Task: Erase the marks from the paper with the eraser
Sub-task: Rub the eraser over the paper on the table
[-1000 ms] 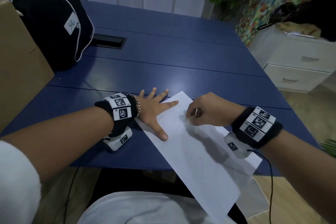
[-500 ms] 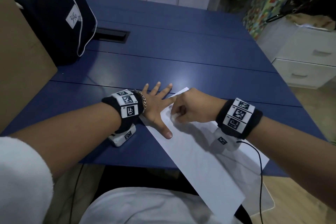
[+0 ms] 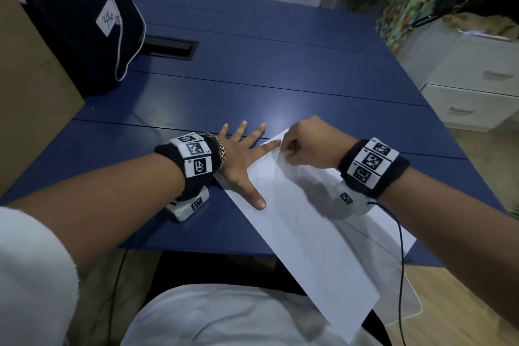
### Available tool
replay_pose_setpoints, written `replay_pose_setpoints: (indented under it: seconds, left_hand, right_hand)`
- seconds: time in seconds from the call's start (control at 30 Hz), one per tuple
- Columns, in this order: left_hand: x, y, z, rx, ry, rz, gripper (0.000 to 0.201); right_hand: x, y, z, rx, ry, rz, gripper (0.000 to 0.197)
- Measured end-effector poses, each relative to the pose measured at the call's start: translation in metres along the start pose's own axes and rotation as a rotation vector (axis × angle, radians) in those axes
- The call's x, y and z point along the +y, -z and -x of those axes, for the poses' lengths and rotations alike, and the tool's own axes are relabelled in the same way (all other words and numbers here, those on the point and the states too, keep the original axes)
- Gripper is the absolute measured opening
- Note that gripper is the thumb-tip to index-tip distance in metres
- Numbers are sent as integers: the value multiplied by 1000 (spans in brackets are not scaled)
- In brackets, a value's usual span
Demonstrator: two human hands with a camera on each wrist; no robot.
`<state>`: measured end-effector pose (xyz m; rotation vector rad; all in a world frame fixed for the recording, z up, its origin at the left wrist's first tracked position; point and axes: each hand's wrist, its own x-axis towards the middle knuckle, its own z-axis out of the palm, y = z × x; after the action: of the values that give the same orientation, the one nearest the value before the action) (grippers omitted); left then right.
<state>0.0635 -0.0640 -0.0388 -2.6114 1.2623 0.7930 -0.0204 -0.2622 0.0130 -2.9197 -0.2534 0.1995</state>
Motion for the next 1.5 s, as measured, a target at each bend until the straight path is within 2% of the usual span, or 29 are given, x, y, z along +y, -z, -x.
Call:
replay_pose_setpoints:
  seconds: [0.07,0.2,0.37,0.5,0.67,0.77,0.87,0.93,1.03,1.1,1.23,1.27,1.4,1.43,1.5]
  left_hand:
    - [-1,-1,-2,12,0,0,160]
    - [-1,-2,-4,15,-7,-11,160]
    - [-1,-2,-4,5,-2,5,161]
    - [1,2,-3,-1,4,25,155]
    - [12,6,-2,45,1,81,139]
    - [13,2,-4,41,21,36,139]
    - [12,3,-6,28,24,19,134]
    - [12,4,-6,18,30,15,138]
    - [13,4,-6,-1,43,20,146]
    - [13,4,-6,-4,43,21,146]
    - [13,5,-3,-8,39,19,143]
    - [13,5,-3,-9,38,19,143]
    - [13,3,-4,-7,42,24,144]
    - [13,4,-4,-9,44,24,144]
    - [13,5,-5,-17,51,23,145]
  right_hand:
    - [0,-4,4,2,17,-12,17]
    - [-10,-9,13,-124,108,-23,16]
    - [2,-4,3,-14,16,-10,18]
    - [1,-6,5,-21,4,-21,17]
    - [3,-5,5,-25,-6,-35,20]
    - [-5,-7,9,-18,28,-23,15]
    - [-16,-10,19,-87,129,-29,13]
    - [-14,-10,17,-100,120,-23,15]
    - [0,-6,8,-19,15,-8,16]
    - [2,-7,8,17,12,4,14]
    - [-5,-5,17,-148,89,-3,19]
    - [-4,-3,16,-155,88,-1,21]
    - [9,-4,8,-5,30,9,22]
    - [9,-4,10,-8,35,9,21]
    - [4,-1,16,-119,54,1,18]
